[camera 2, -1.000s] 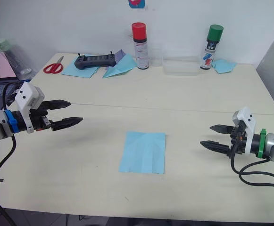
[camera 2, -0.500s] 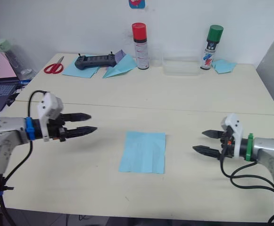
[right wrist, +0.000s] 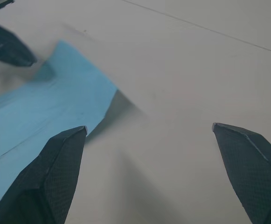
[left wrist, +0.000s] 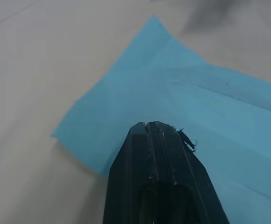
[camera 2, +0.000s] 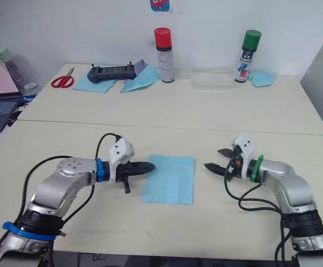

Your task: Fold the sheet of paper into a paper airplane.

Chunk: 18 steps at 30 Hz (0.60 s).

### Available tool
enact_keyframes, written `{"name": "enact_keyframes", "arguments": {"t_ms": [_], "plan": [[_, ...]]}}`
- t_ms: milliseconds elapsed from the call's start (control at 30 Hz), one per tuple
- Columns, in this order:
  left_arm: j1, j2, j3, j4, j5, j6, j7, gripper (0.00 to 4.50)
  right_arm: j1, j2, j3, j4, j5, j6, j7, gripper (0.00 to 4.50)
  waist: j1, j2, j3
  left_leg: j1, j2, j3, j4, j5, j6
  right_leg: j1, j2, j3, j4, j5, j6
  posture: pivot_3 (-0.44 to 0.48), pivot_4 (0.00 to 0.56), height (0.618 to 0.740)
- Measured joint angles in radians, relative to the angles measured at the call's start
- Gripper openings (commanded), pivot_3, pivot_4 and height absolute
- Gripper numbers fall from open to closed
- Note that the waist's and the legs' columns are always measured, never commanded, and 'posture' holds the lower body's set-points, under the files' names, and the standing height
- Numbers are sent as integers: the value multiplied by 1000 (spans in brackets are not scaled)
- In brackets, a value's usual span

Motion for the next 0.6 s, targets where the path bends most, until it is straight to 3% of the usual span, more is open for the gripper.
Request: {"name": "enact_keyframes", "arguments": {"t_ms": [33, 133, 167, 200, 233, 500, 600], "plan": [[5, -3, -9, 14, 7, -10, -1, 20, -8, 10, 3, 15, -8, -8, -3, 4500, 0, 0, 0, 0, 0, 0, 1, 0, 0, 0, 0, 0, 1, 0, 0, 0, 150, 740], [18, -16, -27, 54, 41, -49, 0, 0, -46, 54, 16, 83, -43, -42, -22, 3538, -2, 0, 0, 1, 0, -1, 3, 0, 0, 1, 1, 0, 2, 0, 0, 0, 150, 740], [17, -16, -29, 54, 43, -52, 0, 0, -48, 57, 18, 86, -44, -44, -22, 3538, -2, 0, 0, 1, 0, -1, 4, 0, 0, 1, 1, 0, 2, 0, 0, 0, 150, 740], [16, -16, -34, 54, 48, -58, 0, 0, -50, 64, 22, 91, -49, -50, -22, 3105, -2, 1, 0, 1, 0, -1, 5, 0, 0, 1, 1, 0, 2, -1, 1, 0, 150, 740], [16, -15, -39, 60, 59, -74, -2, 0, -57, 64, 33, 109, -75, -76, -23, 3000, -2, 1, -1, 1, 0, -1, 5, 0, 0, 2, 1, 0, 2, -1, 1, 0, 150, 740], [16, -21, -44, 90, 79, -135, -9, 0, -76, 120, 155, 176, -187, -174, 3, 12, -2, 3, -2, 2, 0, -1, 6, 0, 0, 4, 1, 0, 2, -2, 4, 0, 150, 740], [16, -21, -44, 97, 81, -143, -10, 0, -76, 126, 167, 176, -196, -183, 17, 12, -2, 3, -2, 4, 0, -1, 6, 0, 0, 5, 1, 0, 2, -2, 4, 0, 150, 740]]}}
